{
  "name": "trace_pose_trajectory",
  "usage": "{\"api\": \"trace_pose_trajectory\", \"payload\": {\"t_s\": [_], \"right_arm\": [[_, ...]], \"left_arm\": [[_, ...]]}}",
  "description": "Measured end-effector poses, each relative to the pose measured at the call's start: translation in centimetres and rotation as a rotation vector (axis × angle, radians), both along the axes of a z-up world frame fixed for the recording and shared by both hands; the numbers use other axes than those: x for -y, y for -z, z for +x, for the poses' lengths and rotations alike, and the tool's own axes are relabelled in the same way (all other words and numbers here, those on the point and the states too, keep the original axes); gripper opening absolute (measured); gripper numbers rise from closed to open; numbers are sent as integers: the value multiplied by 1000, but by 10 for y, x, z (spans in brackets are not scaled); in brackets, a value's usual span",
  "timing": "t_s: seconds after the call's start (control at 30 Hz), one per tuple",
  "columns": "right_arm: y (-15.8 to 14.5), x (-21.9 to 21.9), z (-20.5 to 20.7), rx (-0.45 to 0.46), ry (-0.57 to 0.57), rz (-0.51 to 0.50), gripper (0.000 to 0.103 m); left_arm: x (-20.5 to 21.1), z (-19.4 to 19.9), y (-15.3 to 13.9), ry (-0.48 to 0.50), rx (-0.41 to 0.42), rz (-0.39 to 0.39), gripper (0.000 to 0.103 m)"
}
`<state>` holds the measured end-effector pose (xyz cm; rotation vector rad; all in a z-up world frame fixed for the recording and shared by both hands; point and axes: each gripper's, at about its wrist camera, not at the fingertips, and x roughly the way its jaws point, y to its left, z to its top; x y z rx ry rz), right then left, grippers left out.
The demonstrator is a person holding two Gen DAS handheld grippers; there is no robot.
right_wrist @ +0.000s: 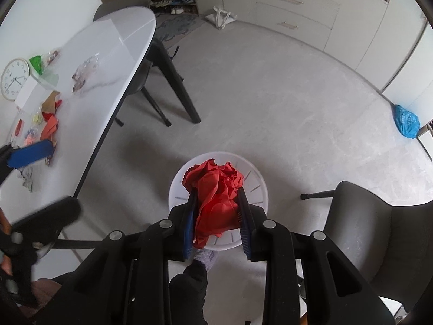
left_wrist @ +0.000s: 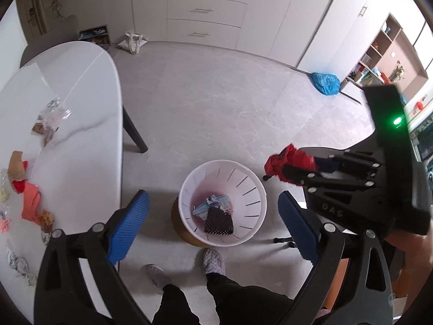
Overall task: Collect trash
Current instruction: 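Carry both items over the wastebasket and open both tools to drop them, then grasp the crumpled receipt with the left tool while the right tool grasps green paper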
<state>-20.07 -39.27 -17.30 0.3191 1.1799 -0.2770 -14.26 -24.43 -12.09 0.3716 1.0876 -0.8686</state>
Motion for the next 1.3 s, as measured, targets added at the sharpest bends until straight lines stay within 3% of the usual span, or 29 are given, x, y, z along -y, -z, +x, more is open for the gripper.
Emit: {"api": "trace_pose_trajectory", "payload": {"t_s": [0.07,0.13,0.2,0.3,0.77,1.0,1.3], "right_arm": [[8,-5,3,-20,-14,16,38],[12,-9,4,-30,-14,10,79],[10,-13,5,-25,11,-55,90],[5,-15,8,-22,21,-92,93],[-20,-50,37,31,-45,-73,95],[-32,-97,69,79,-144,-36,96],[-35,-184,112,109,-309,28,96]], "left_arm": [[-8,2,-3,-14,0,-4,92],[-15,5,-6,-30,0,-9,92],[-21,8,-9,-42,-1,-13,93],[-27,9,-9,-57,1,-18,93],[-79,30,-13,-156,6,-28,93],[-147,52,-14,-328,54,-5,93],[-282,102,4,-659,55,69,93]]}}
